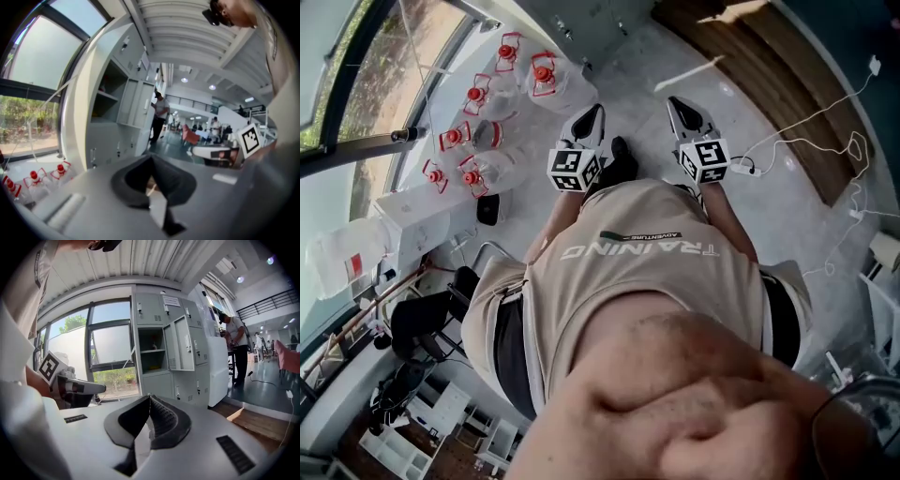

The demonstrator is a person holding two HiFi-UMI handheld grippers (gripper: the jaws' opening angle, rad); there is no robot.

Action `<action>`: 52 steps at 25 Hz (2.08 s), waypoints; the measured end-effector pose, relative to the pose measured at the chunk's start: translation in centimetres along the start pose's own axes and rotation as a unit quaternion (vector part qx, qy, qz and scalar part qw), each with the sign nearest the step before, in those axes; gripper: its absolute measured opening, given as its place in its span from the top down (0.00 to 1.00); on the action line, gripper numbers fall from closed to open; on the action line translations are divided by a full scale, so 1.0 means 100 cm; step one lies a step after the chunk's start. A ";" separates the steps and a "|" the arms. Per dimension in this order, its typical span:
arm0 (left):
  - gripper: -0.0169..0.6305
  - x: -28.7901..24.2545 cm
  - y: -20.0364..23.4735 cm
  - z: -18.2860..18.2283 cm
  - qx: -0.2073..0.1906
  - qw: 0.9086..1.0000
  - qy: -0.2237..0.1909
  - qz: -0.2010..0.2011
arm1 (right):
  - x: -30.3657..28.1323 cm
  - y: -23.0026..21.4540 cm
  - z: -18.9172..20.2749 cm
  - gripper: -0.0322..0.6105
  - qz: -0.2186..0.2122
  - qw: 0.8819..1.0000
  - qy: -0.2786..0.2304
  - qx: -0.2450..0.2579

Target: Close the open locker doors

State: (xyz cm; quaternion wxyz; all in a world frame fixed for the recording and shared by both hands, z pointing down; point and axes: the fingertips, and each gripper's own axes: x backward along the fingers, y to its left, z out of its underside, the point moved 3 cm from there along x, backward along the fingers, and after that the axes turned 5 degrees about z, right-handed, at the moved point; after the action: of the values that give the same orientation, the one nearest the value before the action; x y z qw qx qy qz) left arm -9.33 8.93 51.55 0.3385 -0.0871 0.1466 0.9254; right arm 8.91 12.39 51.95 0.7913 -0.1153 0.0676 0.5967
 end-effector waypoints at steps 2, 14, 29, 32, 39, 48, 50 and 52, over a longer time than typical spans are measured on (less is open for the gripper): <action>0.97 -0.021 0.015 -0.016 -0.013 1.000 -0.006 0.019 | -0.015 -0.006 -0.009 0.93 0.012 1.000 0.001 -0.005; 0.97 -0.100 0.093 -0.059 -0.026 0.994 -0.016 0.104 | -0.105 -0.026 -0.048 0.93 0.093 0.996 0.003 0.002; 0.97 -0.153 0.120 -0.072 0.001 0.993 -0.013 0.119 | -0.179 -0.059 -0.061 0.93 0.078 0.997 0.026 -0.002; 0.97 -0.169 0.124 -0.080 -0.001 0.994 -0.009 0.105 | -0.203 -0.075 -0.069 0.93 0.057 0.998 0.016 -0.004; 0.97 -0.243 0.143 -0.112 -0.007 0.998 -0.012 0.060 | -0.265 -0.151 -0.090 0.93 0.030 1.000 -0.002 -0.007; 0.97 -0.360 0.144 -0.151 -0.011 0.999 -0.019 0.036 | -0.316 -0.268 -0.106 0.93 0.003 0.999 0.012 0.034; 0.97 -0.378 0.147 -0.155 -0.005 0.999 -0.021 0.025 | -0.326 -0.281 -0.107 0.93 -0.010 0.999 0.016 0.036; 0.97 -0.393 0.151 -0.158 0.003 1.000 -0.023 0.014 | -0.335 -0.292 -0.108 0.93 -0.024 0.999 0.017 0.034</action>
State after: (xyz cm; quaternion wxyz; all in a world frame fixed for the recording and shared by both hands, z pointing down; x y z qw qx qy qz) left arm 11.49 -30.92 50.17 0.3286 -0.0628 0.1430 0.9314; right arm 27.96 -29.19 52.68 0.8078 -0.1001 0.0988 0.5725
